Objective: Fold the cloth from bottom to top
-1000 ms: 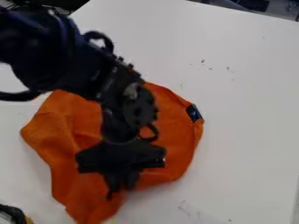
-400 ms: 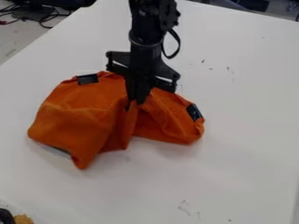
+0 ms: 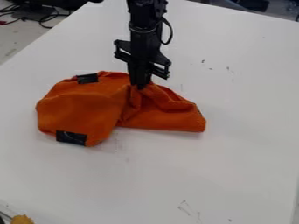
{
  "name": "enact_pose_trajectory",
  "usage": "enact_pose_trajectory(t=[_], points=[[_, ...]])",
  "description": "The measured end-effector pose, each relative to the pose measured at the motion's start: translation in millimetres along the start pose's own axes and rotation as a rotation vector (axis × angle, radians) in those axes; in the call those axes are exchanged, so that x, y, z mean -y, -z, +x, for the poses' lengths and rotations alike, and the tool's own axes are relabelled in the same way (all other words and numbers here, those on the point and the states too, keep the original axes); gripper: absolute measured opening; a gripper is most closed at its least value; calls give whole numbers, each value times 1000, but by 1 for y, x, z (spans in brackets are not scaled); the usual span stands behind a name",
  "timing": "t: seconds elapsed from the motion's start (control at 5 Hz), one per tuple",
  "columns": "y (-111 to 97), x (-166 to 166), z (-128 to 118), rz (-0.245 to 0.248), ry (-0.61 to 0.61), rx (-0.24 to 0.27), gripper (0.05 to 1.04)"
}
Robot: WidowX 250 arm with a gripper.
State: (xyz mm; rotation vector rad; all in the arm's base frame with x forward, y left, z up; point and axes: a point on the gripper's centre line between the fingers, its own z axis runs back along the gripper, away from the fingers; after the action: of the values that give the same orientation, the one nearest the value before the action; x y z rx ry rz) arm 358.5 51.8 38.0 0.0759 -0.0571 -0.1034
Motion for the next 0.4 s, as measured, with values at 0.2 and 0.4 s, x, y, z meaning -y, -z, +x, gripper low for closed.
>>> enact_pose_trajectory(t=[0.2,0.4], points=[[11,-1,8,-37,32,-4,67],[13,-2,12,-53,54,5,95]])
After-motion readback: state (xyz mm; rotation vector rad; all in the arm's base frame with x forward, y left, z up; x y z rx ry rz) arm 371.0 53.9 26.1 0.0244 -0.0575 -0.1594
